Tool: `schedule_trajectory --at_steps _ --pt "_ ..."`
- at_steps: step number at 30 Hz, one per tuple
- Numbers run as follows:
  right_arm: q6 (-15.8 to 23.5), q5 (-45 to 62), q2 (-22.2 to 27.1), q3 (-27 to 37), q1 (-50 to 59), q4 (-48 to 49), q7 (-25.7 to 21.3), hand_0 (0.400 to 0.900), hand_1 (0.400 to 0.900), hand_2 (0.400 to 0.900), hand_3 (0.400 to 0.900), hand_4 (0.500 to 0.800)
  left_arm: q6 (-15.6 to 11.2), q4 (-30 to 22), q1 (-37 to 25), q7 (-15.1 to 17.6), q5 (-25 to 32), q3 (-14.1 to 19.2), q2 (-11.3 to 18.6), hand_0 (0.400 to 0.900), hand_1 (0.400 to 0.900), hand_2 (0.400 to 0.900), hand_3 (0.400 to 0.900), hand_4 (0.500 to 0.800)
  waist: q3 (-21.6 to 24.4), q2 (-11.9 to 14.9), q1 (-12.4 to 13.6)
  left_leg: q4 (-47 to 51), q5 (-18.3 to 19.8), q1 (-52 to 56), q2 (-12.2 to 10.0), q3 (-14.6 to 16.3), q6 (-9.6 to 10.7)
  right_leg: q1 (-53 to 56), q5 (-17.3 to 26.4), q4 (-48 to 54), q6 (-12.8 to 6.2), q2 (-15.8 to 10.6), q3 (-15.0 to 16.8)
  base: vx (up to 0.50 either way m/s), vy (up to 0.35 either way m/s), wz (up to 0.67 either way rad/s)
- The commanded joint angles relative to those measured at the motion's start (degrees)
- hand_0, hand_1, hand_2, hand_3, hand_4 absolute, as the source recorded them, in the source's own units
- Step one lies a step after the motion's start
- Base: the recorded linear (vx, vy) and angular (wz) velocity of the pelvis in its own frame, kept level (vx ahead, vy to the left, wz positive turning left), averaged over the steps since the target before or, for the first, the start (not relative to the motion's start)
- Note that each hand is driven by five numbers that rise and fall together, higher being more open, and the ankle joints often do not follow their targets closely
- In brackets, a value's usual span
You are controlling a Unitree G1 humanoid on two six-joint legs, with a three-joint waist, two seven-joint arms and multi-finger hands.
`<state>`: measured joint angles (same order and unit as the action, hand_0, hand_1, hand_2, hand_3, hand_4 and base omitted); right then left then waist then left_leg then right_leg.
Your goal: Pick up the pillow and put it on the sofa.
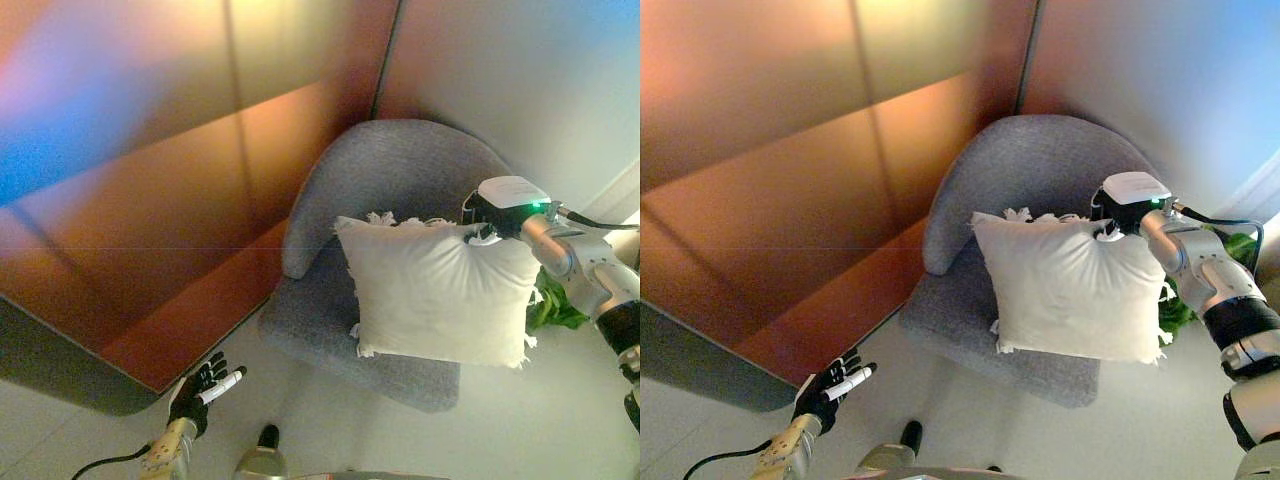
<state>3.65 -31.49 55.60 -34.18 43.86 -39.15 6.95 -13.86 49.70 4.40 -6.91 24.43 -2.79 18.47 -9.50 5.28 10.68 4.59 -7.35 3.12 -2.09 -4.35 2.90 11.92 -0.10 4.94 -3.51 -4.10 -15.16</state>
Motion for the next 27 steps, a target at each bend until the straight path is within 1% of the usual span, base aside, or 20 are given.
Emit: schedule_trajectory --at_steps 1,2,3,5,8,13,19,21,24,27 --pt "-2.9 1.3 1.4 -4.1 19.5 -10.0 -3.4 0.9 0.9 0.9 0.9 0.8 -1.7 0.3 -4.9 -1.5 0.7 -5.2 4.5 0.9 0.9 0.9 0.9 0.8 5.7 3.1 4.0 -0.6 6.1 0.8 -0.2 -0.3 1.1 -3.1 -1.9 -5.6 -0.77 0.1 -1.7 0.03 -0.03 0.24" --pt "-2.6 1.6 0.6 -5.5 21.6 -13.7 -3.0 0.9 0.9 0.9 0.9 0.8 -1.4 0.4 -5.1 -2.6 1.4 -5.9 4.8 0.9 0.9 0.9 0.9 0.8 5.5 3.2 4.7 -0.6 6.0 0.7 -0.1 -0.8 1.1 -3.0 -1.9 -5.4 -0.73 0.2 -2.0 0.03 -0.025 0.2" --pt "-3.1 2.1 0.3 -6.3 23.0 -15.7 -2.1 0.9 0.9 0.9 0.9 0.8 -1.1 0.7 -5.3 -3.5 1.8 -6.3 4.9 0.9 0.9 0.9 0.9 0.8 5.3 3.2 5.1 -0.5 5.9 0.6 -0.1 -1.1 1.1 -2.9 -1.8 -5.3 -0.68 0.2 -2.3 0.02 -0.018 0.2" --pt "-2.3 2.3 -0.5 -7.8 25.3 -21.0 -2.0 0.9 0.9 0.9 0.9 0.8 -0.9 0.8 -5.2 -4.7 2.8 -7.1 5.2 0.9 0.9 0.9 0.9 0.8 5.1 3.1 6.0 -0.4 5.6 0.3 0.1 -1.7 1.1 -2.7 -1.8 -5.1 -0.59 0.3 -2.7 0.02 -0.002 0.17" --pt "-1.8 3.2 -0.5 -9.1 27.4 -24.1 -1.8 0.9 0.9 0.9 0.9 0.8 -1.1 1.0 -4.6 -5.4 3.0 -7.6 5.6 0.9 0.9 0.9 0.9 0.8 5.0 2.9 6.6 -0.3 5.3 0.2 0.4 -2.4 1.0 -2.5 -1.9 -4.9 -0.5 0.4 -3.2 0.03 0.008 0.11" --pt "-1.8 3.4 -0.3 -9.0 27.7 -24.5 -1.8 0.9 0.9 0.9 0.9 0.8 -1.7 1.0 -3.9 -5.6 2.8 -7.3 5.7 0.9 0.9 0.9 0.9 0.8 5.1 2.5 6.3 -0.2 5.3 0.2 0.7 -2.5 0.9 -2.4 -2.0 -4.8 -0.5 0.3 -3.1 0.0 0.016 -0.02" --pt "-2.3 4.2 0.4 -8.2 26.2 -22.2 -2.1 0.9 0.9 0.9 0.9 0.8 -1.8 -0.1 -3.4 -5.5 3.1 -7.8 5.4 0.9 0.9 0.9 0.9 0.8 5.2 2.1 5.6 -0.3 5.6 0.7 0.9 -1.9 0.6 -2.2 -2.0 -4.9 -0.61 0.2 -2.5 -0.01 0.02 -0.12" --pt "-2.4 6.3 0.6 -7.8 26.0 -21.5 -2.0 0.9 0.9 0.9 0.9 0.8 -1.8 0.0 -3.6 -5.5 3.2 -7.8 5.5 0.9 0.9 0.9 0.9 0.8 5.2 2.1 5.3 -0.3 5.7 0.9 0.9 -1.7 0.6 -2.2 -1.9 -4.8 -0.65 0.2 -2.2 -0.03 0.007 -0.12" --pt "-2.7 12.7 1.0 -6.1 25.5 -20.1 -0.2 0.9 0.9 0.9 0.9 0.8 -1.8 0.5 -3.9 -5.7 3.1 -7.7 5.4 0.9 0.9 0.9 0.9 0.8 5.3 2.0 4.6 -0.3 5.9 1.1 0.9 -1.3 0.6 -2.2 -1.9 -4.8 -0.67 0.2 -1.8 -0.05 0.019 -0.08" --pt "-2.3 20.0 0.4 -3.0 23.7 -18.4 -0.3 0.9 0.9 0.9 0.9 0.8 -1.9 1.3 -4.3 -5.7 2.9 -7.8 4.9 0.9 0.9 0.9 0.9 0.8 5.3 1.9 3.7 -0.2 6.1 1.5 0.8 -0.7 0.5 -2.3 -1.9 -4.9 -0.66 0.1 -1.3 -0.07 0.028 -0.09"
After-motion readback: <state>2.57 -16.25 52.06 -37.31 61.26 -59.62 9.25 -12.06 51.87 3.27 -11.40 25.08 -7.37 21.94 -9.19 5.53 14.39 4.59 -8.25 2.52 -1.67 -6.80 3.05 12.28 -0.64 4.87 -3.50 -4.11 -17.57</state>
